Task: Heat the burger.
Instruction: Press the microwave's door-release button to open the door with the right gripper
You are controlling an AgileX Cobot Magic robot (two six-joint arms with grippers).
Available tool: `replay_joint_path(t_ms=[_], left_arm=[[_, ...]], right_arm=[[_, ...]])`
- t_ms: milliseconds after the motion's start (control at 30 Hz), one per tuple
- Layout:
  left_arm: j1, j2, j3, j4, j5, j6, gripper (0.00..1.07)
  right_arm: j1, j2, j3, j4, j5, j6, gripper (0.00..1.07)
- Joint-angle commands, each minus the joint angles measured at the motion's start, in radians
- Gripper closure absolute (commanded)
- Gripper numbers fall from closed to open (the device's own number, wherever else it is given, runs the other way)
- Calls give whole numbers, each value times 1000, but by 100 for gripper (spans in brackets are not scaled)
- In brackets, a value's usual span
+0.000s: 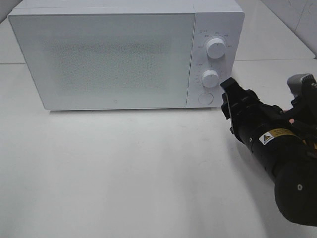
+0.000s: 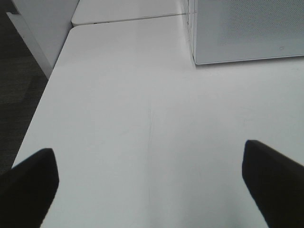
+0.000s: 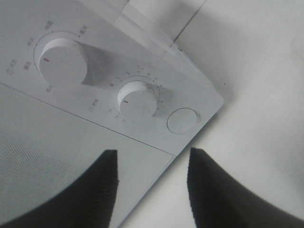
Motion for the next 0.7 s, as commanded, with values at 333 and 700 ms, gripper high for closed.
replay_joint_path(t_ms=[333,700], left_arm=[[-4,-15,2,-2,-9,-1,9],[-4,-15,2,-2,-9,-1,9]], right_arm=[[5,-6,0,-4,-4,492,99],[1,40,-37,-2,68,560,107]])
